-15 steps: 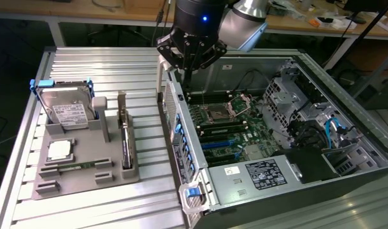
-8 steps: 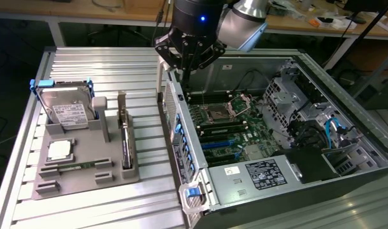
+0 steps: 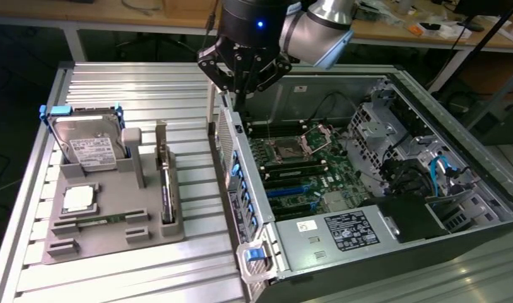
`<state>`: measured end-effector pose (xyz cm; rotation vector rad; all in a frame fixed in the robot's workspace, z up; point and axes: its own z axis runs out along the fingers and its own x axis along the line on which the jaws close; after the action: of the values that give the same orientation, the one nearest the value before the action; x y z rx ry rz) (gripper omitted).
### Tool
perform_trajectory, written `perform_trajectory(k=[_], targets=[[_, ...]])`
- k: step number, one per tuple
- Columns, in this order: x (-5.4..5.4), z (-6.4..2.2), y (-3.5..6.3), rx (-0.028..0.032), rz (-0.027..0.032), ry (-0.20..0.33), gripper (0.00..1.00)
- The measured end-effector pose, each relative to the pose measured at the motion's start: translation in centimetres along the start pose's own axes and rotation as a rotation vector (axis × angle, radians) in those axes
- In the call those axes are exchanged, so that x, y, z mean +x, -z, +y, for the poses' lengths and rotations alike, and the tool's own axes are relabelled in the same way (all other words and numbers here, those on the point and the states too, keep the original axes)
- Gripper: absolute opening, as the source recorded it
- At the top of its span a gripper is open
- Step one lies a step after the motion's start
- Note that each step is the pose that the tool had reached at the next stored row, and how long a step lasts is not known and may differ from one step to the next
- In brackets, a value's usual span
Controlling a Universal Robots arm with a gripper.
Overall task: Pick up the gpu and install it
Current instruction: 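Reach for the gpu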
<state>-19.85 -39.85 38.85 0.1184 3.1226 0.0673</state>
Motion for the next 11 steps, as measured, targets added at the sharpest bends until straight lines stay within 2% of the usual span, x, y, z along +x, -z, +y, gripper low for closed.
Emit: perform_trajectory(k=[11], targets=[[1.07, -0.01, -0.02, 0.0000, 0.0004, 0.000, 0.11]])
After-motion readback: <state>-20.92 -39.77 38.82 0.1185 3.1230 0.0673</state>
